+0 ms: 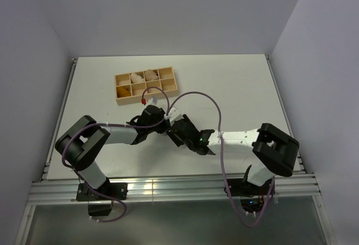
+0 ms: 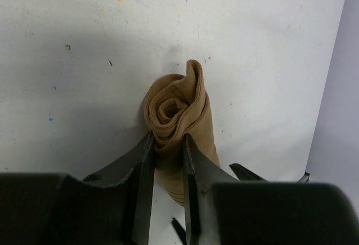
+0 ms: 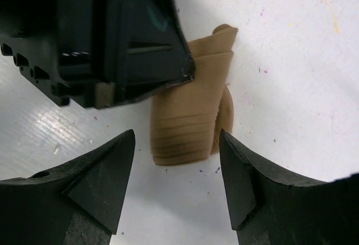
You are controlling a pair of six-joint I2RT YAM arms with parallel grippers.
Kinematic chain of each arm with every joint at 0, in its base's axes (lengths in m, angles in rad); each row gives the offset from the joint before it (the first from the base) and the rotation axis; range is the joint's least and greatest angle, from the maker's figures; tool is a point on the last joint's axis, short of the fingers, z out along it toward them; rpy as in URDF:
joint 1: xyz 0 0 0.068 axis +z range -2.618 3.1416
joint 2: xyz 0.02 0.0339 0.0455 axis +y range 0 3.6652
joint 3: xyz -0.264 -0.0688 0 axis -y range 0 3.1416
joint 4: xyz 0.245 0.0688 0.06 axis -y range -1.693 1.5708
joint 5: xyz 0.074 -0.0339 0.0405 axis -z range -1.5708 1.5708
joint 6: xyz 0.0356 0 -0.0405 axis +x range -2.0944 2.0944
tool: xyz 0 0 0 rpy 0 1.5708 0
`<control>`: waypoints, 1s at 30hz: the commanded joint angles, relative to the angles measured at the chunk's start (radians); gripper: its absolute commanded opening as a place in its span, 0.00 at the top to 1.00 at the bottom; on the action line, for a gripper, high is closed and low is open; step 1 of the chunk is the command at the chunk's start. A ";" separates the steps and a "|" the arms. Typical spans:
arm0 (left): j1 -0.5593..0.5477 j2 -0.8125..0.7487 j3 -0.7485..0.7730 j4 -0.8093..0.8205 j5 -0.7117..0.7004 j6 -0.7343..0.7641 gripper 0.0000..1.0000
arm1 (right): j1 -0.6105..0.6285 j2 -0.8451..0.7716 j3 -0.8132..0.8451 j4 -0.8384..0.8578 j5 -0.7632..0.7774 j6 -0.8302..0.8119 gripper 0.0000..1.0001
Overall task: Roll the socks
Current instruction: Roll the sock at the center of the board.
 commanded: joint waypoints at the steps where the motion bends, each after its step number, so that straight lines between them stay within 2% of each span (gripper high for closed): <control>1: -0.014 0.015 0.012 -0.074 0.006 0.034 0.86 | 0.046 0.061 0.064 -0.012 0.145 -0.077 0.31; 7: -0.012 0.013 0.016 -0.077 0.009 0.035 0.86 | 0.107 0.165 0.110 -0.026 0.230 -0.112 0.31; 11: -0.012 0.012 0.017 -0.077 0.016 0.032 0.86 | 0.124 0.238 0.162 -0.058 0.260 -0.108 0.35; 20: -0.012 -0.028 0.012 -0.097 0.013 0.024 0.85 | 0.126 0.355 0.242 -0.190 0.267 0.009 0.57; 22: -0.014 -0.031 0.016 -0.106 0.013 0.023 0.84 | 0.123 0.363 0.250 -0.224 0.258 0.043 0.68; 24: -0.014 -0.037 0.017 -0.120 0.009 0.020 0.81 | 0.115 0.360 0.245 -0.233 0.238 0.064 0.79; 27: -0.009 -0.063 0.017 -0.143 0.001 0.017 0.73 | 0.092 0.325 0.216 -0.238 0.189 0.112 0.84; 28: -0.007 -0.073 0.014 -0.157 0.001 0.014 0.63 | 0.084 0.309 0.204 -0.227 0.171 0.133 0.85; 30: 0.002 -0.108 0.008 -0.171 -0.051 0.006 0.53 | 0.051 0.262 0.155 -0.204 0.099 0.155 0.87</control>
